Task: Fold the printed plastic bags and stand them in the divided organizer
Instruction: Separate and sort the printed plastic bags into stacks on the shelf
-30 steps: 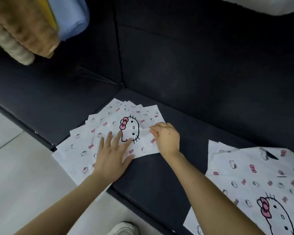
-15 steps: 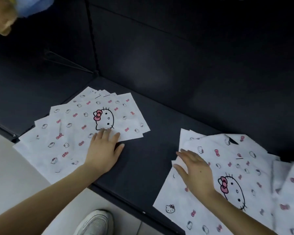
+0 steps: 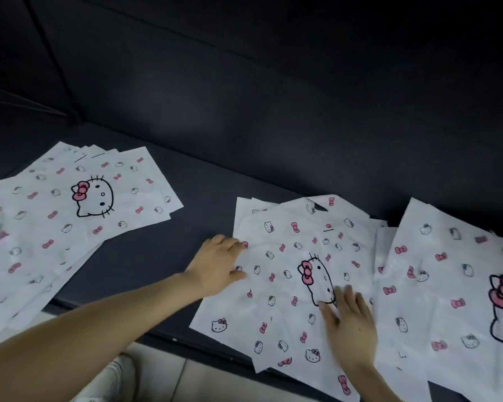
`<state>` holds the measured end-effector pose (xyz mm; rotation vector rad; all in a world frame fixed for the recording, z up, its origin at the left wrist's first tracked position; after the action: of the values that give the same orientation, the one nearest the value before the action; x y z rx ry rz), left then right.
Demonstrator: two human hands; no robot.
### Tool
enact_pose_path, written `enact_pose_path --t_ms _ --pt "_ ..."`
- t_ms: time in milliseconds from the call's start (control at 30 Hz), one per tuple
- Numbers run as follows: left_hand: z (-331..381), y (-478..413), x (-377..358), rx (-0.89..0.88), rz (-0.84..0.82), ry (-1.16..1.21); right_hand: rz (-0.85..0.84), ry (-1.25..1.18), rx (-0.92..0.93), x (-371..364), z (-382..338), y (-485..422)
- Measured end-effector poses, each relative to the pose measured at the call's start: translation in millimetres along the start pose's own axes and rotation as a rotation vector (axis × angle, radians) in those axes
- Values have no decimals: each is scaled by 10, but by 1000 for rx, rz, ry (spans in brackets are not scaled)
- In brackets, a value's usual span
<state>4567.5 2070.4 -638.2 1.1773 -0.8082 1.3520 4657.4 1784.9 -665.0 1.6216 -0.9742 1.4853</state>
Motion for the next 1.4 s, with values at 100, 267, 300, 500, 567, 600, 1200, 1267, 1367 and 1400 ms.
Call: enact_pose_path --t_ms 100,267,300,500,567,600,1200,1267,1367,1400 --pt "96 -114 -88 102 -26 -2 61 -48 -34 -7 -54 36" --pt "123 -39 -149 108 50 201 216 -172 -19 44 -160 8" --pt "117 13 -145 78 120 266 235 -193 -14 82 -187 -21" --pt "-63 482 145 154 512 562 291 -370 126 365 -611 -341" --pt "-251 649 327 270 593 656 203 -456 125 478 -892 -445" --pt "-370 728 416 330 630 685 118 -520 99 528 -1062 -499" --pt "-2789 1509 872 942 847 249 -317 -305 486 -65 -3880 -873" --pt "-2848 1520 832 981 833 112 -386 -194 547 -163 -3906 -835" --pt "-2750 1477 706 982 772 -58 -371 -105 611 -247 -3909 -813" --pt "-2677 1433 637 895 730 -91 -361 -111 622 -252 -3911 -814"
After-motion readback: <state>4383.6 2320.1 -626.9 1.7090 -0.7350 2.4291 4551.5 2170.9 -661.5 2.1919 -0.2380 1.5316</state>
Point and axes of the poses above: each hand's wrist, its own y-axis away from the middle knuckle, its own x-axis out of the back of the hand, z = x × y, the point moved 1 cm from there along -y, towards the middle knuckle
